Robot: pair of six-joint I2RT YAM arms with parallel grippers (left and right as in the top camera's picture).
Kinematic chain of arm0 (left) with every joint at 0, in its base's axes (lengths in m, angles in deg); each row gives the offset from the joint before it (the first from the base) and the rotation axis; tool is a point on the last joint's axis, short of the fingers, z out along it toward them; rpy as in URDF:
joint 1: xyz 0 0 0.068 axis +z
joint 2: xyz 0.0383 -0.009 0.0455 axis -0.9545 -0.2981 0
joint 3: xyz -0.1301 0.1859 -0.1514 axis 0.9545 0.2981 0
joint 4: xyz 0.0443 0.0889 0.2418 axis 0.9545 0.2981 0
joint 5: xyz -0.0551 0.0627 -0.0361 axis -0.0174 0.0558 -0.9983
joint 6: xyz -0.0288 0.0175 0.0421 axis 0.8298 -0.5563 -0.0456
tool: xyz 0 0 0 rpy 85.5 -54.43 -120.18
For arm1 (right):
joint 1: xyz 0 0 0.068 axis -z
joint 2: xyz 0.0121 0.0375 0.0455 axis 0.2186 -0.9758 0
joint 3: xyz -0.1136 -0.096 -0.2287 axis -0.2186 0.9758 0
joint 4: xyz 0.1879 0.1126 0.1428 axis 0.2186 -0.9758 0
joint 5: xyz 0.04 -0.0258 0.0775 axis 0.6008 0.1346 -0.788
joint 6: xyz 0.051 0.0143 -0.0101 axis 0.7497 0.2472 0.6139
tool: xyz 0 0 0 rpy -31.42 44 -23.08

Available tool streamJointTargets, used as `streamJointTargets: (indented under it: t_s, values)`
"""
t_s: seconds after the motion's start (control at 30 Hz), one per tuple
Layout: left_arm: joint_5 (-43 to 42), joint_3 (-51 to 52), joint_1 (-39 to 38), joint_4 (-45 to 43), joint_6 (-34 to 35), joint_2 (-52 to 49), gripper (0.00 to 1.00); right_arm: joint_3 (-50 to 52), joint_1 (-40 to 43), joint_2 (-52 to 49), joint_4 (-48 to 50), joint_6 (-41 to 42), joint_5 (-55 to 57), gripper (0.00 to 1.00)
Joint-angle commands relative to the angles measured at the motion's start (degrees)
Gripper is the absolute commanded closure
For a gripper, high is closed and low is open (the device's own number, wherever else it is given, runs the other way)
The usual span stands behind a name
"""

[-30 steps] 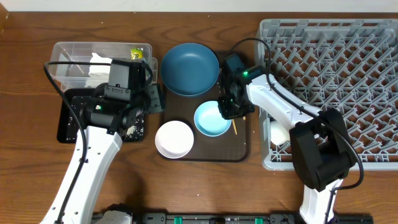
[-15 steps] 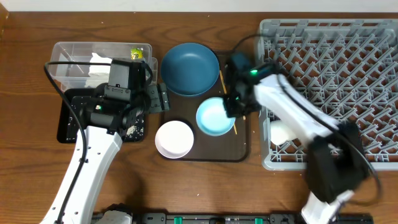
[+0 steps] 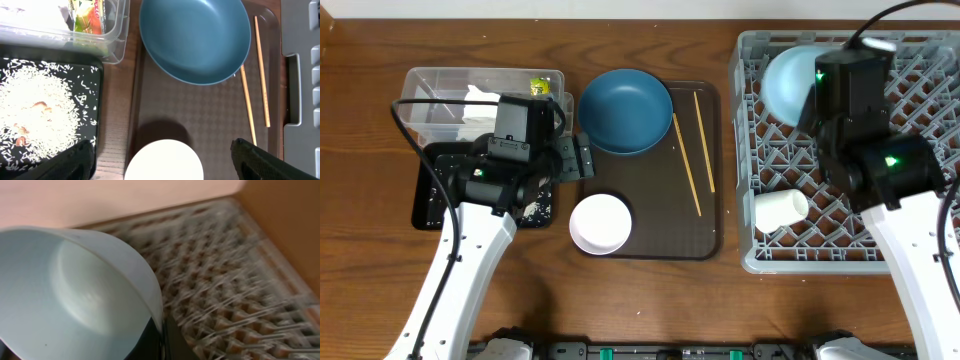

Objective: Sort waste into correct bins and load items into the dishwasher rack
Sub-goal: 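Release the bowl in the rack and withdraw the right gripper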

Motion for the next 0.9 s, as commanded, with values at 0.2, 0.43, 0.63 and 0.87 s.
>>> streamJointTargets:
  t_s: [0.2,0.43,0.63,0.87]
  values:
    - [0.31,-1.03,0.28,0.15,-0.07,-0.07,0.06,-0.17,0.07,-12.90,13.35,-11.21,22.60,0.99]
    - [0.31,-1.03,0.28,0.15,-0.07,-0.07,0.05,-0.17,0.07,-23.85,33.59,-23.19,22.86,0.99]
    - [0.31,-1.03,0.28,0.13,-0.07,-0.07,0.05,-0.17,0.07,-31.32,44.72,-30.49,22.86,0.99]
    - [0.31,-1.03,0.28,0.15,-0.07,-0.07,0.04,-0.17,0.24,-38.42,49.46,-35.36,22.91,0.99]
